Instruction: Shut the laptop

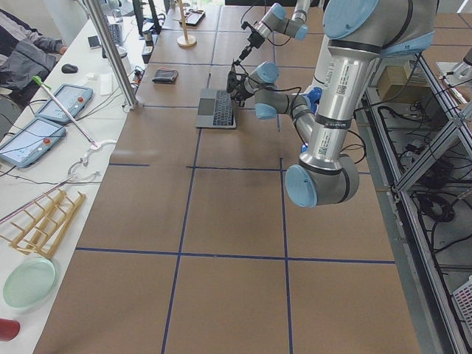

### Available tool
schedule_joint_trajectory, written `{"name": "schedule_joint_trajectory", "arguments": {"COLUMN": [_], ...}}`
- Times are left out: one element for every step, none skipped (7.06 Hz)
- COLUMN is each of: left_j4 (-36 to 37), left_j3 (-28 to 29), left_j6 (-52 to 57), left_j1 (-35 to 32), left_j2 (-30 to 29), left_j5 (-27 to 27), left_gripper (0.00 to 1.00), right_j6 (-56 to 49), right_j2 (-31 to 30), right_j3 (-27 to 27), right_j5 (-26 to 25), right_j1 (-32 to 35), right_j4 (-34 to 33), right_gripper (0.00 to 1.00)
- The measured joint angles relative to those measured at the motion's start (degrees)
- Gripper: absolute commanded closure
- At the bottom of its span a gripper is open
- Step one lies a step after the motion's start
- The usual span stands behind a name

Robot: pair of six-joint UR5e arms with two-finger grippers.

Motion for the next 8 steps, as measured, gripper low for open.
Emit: {"name": "schedule_joint_trajectory", "arguments": {"left_j4": [0.2, 0.3, 0.4, 0.5, 0.6, 1.0, 1.3, 1.8], "left_j3": [1.3, 2.2, 3.2, 4.4, 5.5, 6.3, 7.1, 8.2], "left_j6": [-0.3, -0.7, -1.1, -1.2, -1.3, -1.3, -1.3, -1.3], "left_j1": [-0.5, -0.8, -1.1, -1.4, -1.7, -2.3, -2.7, -2.9], "left_j2": [-1.0, -1.6, -2.3, -3.0, -3.5, -3.8, -4.4, -5.3], "left_j5": [0.0, 0.0, -0.1, 0.0, 0.0, 0.0, 0.0, 0.0], "left_gripper": [1.0, 1.0, 1.0, 1.0, 1.0, 1.0, 1.0, 1.0], "right_j6": [0.9, 1.5, 1.8, 1.9, 1.9, 1.9, 1.9, 1.9], "right_j2": [2.3, 4.4, 5.7, 6.5, 7.2, 7.7, 7.9, 8.4], "right_j3": [-1.1, -2.4, -3.8, -5.5, -7.2, -8.6, -9.5, -10.5], "right_j5": [0.5, 0.8, 0.9, 1.3, 1.9, 2.3, 2.5, 2.7], "right_j1": [1.0, 1.6, 2.3, 3.1, 4.0, 4.7, 5.1, 5.5], "right_j4": [-2.6, -4.7, -5.7, -6.0, -6.1, -6.2, -6.2, -6.2], "right_gripper": [0.99, 0.99, 0.99, 0.99, 0.99, 0.99, 0.99, 0.99]}}
